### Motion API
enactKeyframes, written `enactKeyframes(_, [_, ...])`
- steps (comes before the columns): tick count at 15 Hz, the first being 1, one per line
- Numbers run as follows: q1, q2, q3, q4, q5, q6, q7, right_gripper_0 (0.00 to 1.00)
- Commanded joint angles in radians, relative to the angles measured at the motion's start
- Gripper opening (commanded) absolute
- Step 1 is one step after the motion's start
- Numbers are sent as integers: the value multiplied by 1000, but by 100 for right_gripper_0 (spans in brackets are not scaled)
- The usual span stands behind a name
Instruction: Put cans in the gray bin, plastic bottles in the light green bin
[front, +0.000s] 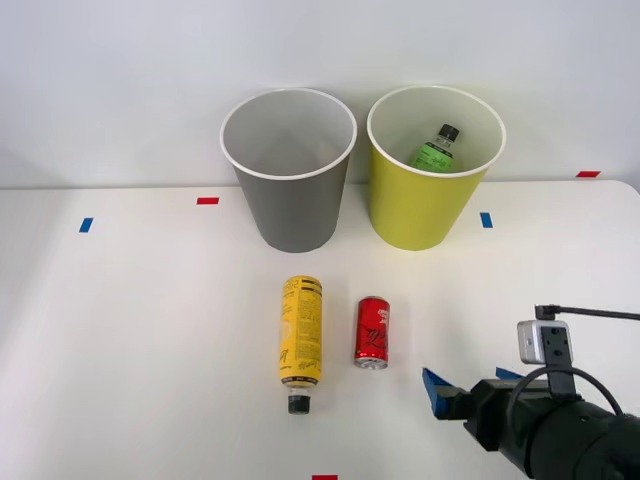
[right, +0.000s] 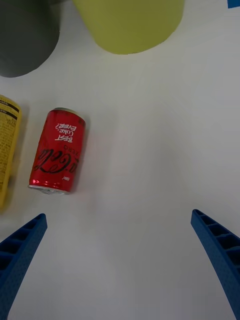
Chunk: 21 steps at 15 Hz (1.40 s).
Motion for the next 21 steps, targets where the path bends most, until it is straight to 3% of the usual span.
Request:
enactKeyframes(1, [-161,-1,4,-1,-65,207,-53,100])
enactKeyframes(4, [-281,-1,7,60,-140,240,-93,100])
enactKeyframes(9, [-429,-1,66,220,-138,238,-151,100])
enactKeyframes(15, [-586,3,213,358,-54,240,-272,100])
enactKeyframes(19, [-652,36,227,420,-49,313,-298,100])
enactKeyframes(21, [-675,56,237,422,-46,378,-372,100])
